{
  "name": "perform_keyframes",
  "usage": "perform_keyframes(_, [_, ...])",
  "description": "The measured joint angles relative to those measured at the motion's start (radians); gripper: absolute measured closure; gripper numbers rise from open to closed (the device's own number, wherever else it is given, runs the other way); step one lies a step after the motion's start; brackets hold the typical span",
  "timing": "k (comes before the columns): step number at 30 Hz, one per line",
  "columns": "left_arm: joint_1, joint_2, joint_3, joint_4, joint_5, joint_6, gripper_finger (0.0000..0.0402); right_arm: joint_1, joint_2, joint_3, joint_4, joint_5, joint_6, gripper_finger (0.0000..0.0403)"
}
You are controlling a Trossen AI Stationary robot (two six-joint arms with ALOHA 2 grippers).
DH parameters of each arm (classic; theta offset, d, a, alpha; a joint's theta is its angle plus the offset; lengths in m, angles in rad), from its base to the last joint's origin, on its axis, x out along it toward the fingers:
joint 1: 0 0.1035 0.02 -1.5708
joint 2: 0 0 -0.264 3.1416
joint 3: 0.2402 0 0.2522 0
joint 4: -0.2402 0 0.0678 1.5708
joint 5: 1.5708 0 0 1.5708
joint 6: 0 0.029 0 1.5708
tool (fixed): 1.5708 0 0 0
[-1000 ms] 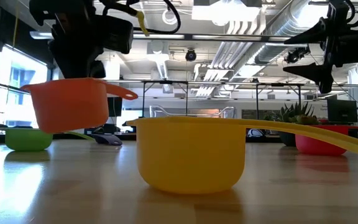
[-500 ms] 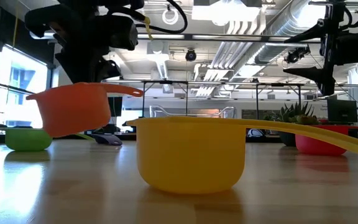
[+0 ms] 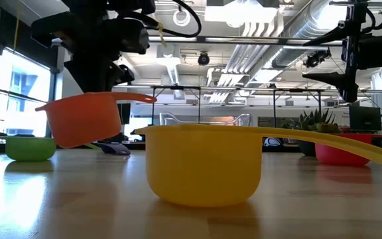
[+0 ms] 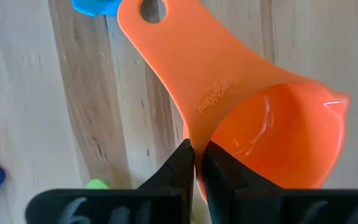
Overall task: Nest measuring cups in basket
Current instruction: Move the orange measuring cup to the middle of the table
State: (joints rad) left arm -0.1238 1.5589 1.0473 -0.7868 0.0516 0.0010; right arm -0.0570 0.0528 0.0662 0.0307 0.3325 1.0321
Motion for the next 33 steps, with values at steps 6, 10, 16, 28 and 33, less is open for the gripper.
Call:
perform_keyframes(6, [-0.001, 0.001, 0.0, 0.002, -0.018, 0.003, 0.0387, 0.0, 0.0, 0.0, -0.012, 0.0, 0.0, 0.0105])
perform_keyframes(10, [-0.001, 0.007, 0.0, 0.005, -0.021, -0.013, 0.0387, 0.0, 0.0, 0.0, -0.026, 0.0, -0.001, 0.0105])
perform_keyframes(16, [-0.001, 0.007, 0.0, 0.009, -0.022, -0.029, 0.0387, 0.0, 0.0, 0.0, -0.042, -0.001, 0.0, 0.0105])
perform_keyframes(28, [-0.011, 0.108, 0.002, 0.031, -0.002, -0.034, 0.0387, 0.0, 0.01, 0.0, -0.05, -0.003, 0.018, 0.0105])
perform_keyframes(33, [-0.011, 0.116, 0.002, 0.039, 0.018, -0.026, 0.0386, 0.0, 0.014, 0.0, -0.053, -0.003, 0.031, 0.0105])
